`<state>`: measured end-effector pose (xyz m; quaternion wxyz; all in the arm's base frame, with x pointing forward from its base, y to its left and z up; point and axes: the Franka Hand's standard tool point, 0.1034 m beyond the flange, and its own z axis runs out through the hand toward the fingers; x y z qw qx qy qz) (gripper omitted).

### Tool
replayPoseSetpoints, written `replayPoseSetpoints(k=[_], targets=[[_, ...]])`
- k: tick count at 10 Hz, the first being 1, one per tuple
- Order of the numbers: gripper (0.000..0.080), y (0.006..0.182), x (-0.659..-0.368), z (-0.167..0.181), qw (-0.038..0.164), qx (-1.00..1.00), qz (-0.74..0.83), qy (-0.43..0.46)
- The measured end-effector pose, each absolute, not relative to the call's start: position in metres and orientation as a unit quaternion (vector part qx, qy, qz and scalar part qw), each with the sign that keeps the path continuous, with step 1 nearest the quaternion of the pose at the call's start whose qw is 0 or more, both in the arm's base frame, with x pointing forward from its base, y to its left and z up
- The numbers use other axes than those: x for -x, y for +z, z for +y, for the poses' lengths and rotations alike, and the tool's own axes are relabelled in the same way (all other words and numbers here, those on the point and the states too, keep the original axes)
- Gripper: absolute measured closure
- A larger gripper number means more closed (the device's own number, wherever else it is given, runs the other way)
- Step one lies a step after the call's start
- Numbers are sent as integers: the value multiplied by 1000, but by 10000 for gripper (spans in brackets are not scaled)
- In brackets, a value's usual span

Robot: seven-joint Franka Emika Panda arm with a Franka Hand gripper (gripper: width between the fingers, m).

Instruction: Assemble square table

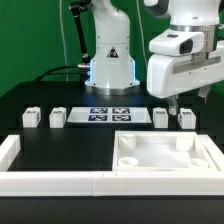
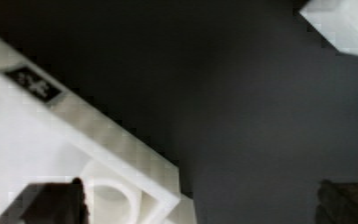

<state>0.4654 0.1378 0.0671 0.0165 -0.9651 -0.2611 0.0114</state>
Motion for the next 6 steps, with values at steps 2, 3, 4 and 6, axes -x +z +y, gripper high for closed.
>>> replayPoseSetpoints(k=[2,3,4,6], targets=[[150,64,-451,155,12,989,-144,31],[150,61,-445,159,14,992,-119,33],[150,61,-446,158,14,990,-137,36],[150,61,-445,158,13,988,-145,44]])
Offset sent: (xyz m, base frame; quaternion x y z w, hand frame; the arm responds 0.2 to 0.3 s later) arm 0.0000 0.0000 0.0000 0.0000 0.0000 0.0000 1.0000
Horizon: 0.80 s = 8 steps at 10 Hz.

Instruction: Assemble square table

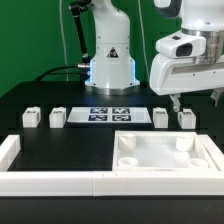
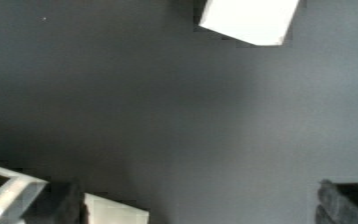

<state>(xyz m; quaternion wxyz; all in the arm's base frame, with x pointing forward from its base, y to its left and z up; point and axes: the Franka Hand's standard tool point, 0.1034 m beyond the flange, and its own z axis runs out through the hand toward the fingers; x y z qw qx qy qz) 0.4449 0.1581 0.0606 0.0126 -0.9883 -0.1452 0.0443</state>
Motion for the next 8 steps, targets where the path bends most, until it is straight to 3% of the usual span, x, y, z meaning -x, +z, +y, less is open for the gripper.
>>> replayPoseSetpoints(k=[5,6,8], targets=[[150,52,-428,157,25,992,-78,100],[150,46,-417,157,38,988,-31,146],[150,38,-412,166,33,965,-22,261]])
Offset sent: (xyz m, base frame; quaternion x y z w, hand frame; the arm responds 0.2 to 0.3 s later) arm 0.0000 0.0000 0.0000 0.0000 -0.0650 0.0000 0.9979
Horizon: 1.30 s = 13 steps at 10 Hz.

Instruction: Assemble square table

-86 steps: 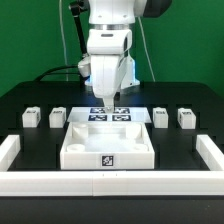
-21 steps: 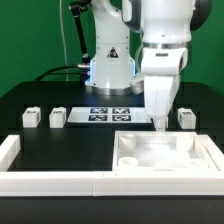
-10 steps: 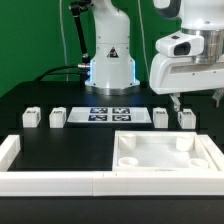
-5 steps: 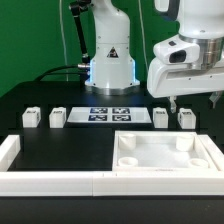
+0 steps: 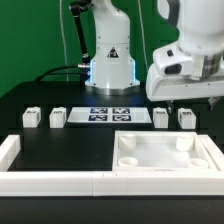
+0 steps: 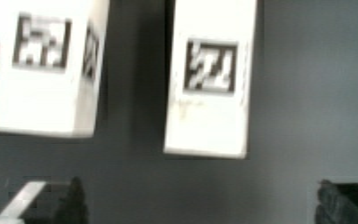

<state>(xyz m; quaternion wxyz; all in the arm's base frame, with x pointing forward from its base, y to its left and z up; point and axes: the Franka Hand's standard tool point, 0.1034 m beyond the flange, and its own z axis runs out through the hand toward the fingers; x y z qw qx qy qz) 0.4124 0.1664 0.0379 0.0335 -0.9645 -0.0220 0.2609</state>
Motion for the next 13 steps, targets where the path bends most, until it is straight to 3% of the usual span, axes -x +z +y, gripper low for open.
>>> replayPoseSetpoints(k=[4,6,7,9,13], targets=[[150,38,-406,175,24,933,-44,357],[150,39,-394,172,17,891,-48,451],[150,33,-400,174,17,891,-44,452],[150,27,-383,172,-15,877,7,480],[150,25,-382,172,-10,877,-1,480]])
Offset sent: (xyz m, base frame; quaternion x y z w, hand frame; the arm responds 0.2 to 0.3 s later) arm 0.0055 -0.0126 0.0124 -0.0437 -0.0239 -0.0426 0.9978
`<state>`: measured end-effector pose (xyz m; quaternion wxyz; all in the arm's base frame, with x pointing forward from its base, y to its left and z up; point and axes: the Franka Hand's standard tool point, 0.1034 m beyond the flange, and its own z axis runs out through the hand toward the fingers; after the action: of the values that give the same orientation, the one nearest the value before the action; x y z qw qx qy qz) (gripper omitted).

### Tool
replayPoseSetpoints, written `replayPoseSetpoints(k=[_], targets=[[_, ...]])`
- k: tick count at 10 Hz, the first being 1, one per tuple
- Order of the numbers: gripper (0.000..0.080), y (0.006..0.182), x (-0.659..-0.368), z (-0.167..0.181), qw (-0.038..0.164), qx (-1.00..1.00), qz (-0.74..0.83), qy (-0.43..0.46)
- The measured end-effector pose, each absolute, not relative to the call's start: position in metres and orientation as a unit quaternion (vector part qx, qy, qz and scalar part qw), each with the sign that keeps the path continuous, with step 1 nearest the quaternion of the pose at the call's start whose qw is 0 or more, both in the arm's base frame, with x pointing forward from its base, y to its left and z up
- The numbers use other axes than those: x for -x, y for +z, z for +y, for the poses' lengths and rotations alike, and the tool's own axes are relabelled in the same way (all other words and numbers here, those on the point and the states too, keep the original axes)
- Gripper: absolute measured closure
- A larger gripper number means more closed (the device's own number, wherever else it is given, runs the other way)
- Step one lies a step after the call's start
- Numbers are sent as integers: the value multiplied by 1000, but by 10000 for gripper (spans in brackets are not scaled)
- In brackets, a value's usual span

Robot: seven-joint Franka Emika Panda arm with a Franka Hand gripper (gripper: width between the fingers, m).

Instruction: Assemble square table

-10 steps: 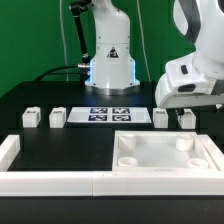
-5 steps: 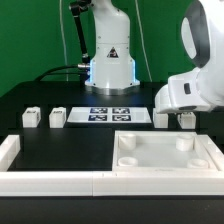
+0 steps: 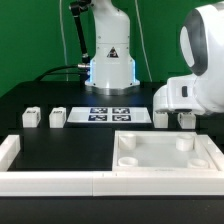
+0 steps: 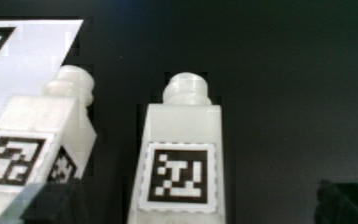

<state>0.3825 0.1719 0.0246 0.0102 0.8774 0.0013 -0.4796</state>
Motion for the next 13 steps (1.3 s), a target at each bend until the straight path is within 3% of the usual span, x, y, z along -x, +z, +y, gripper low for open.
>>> replayPoseSetpoints(k=[3,5,7,8,9,13], targets=[[150,9,-377,178,10,-886,7,-464],[150,7,-377,180,9,-888,7,-459],[401,6,-377,180,9,-888,7,-460],[401,6,-376,180,9,-888,7,-460],[511,6,-376,180,9,-888,7,-460],[511,6,-376,180,9,-888,7,-460]])
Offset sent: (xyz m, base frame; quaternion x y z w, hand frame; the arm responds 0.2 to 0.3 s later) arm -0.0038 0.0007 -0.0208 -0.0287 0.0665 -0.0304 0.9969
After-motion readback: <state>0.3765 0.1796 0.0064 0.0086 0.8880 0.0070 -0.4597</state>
